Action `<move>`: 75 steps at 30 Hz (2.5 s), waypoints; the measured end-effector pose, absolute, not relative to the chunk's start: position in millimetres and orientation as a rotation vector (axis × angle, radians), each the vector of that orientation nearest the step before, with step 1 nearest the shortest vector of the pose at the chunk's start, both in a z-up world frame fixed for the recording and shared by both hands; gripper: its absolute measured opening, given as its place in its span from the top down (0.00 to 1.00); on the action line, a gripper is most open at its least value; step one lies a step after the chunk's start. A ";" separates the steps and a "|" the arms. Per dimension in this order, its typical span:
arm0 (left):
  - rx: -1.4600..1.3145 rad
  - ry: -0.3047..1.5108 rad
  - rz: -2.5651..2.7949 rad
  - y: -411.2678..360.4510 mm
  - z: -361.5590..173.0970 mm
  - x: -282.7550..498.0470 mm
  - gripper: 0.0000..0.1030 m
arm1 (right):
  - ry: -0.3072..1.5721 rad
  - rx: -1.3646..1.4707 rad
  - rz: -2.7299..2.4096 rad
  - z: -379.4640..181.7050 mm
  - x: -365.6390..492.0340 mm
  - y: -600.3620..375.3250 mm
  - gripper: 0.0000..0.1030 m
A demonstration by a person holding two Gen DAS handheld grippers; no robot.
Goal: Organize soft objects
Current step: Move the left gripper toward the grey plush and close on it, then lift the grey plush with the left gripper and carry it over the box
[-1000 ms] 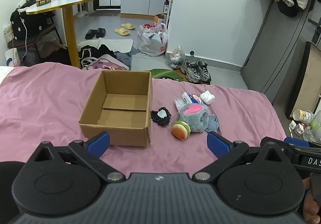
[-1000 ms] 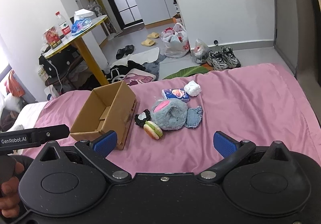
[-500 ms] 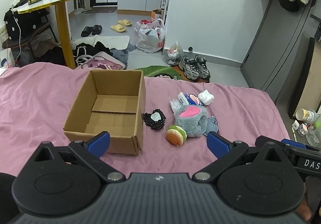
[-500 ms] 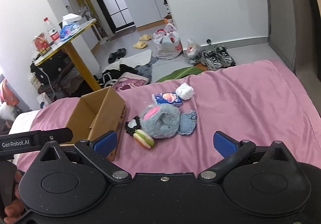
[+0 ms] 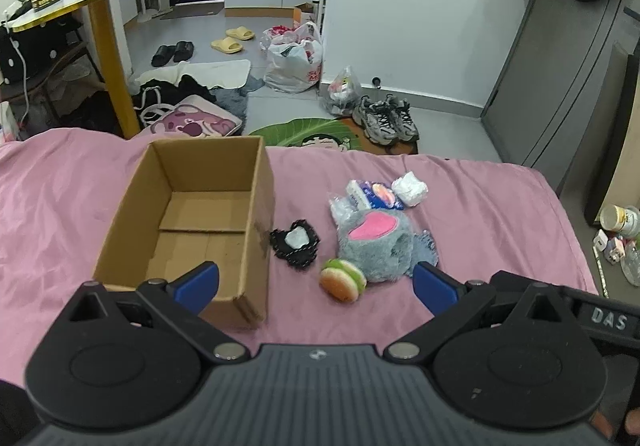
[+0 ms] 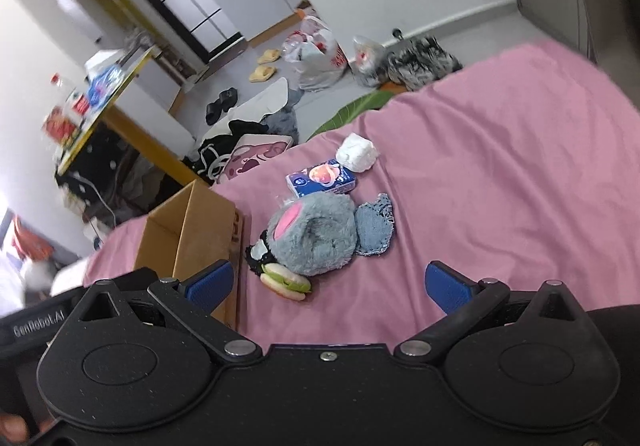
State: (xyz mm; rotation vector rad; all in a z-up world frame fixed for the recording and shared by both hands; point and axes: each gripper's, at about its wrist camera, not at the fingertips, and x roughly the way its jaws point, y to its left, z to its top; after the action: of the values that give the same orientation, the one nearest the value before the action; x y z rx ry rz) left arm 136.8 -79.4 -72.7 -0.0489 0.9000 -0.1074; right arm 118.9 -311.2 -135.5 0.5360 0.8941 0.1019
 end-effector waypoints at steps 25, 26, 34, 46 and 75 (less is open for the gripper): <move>-0.108 1.001 -0.208 -121.3 -141.6 215.6 0.40 | 1.003 0.770 0.049 -201.5 174.9 -332.8 0.44; -0.113 1.000 -0.213 -122.3 -143.8 217.0 0.43 | 1.008 0.776 0.054 -203.9 177.4 -333.4 0.44; -0.118 1.052 -0.235 -131.9 -165.7 231.4 0.55 | 1.028 0.814 0.080 -217.3 187.0 -337.8 0.47; -0.121 1.071 -0.196 -127.4 -186.7 246.2 0.70 | 1.026 0.887 0.223 -228.7 201.7 -330.0 0.64; -0.275 1.088 -0.207 -103.1 -185.2 253.8 0.77 | 1.065 0.865 0.219 -224.2 196.3 -322.3 0.86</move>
State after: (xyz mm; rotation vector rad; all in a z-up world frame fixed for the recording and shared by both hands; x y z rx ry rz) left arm 253.8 -103.1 -185.2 -0.2750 1.0883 -0.2070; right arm 196.3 -322.3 -224.2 0.8653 1.0655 0.2189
